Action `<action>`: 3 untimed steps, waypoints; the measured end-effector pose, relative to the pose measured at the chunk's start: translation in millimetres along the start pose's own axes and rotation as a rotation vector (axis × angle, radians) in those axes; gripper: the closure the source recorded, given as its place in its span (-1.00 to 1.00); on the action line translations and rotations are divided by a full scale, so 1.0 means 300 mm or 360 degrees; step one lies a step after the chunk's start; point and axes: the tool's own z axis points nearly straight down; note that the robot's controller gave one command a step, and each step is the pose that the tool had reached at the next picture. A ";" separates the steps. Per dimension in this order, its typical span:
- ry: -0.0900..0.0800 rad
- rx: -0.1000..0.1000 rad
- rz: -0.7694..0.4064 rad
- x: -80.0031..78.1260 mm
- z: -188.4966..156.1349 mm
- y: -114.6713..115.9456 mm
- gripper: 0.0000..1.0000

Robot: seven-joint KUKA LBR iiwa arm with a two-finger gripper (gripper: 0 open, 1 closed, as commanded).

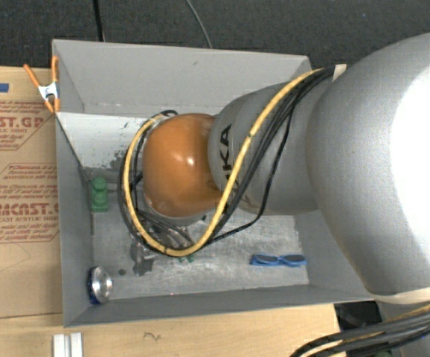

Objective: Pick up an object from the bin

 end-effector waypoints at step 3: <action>0.0001 -0.0004 -0.0576 0.073 0.026 -0.322 1.00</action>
Offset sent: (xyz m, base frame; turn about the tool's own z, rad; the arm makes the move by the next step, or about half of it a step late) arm -0.0142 -0.0368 -0.0193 -0.2449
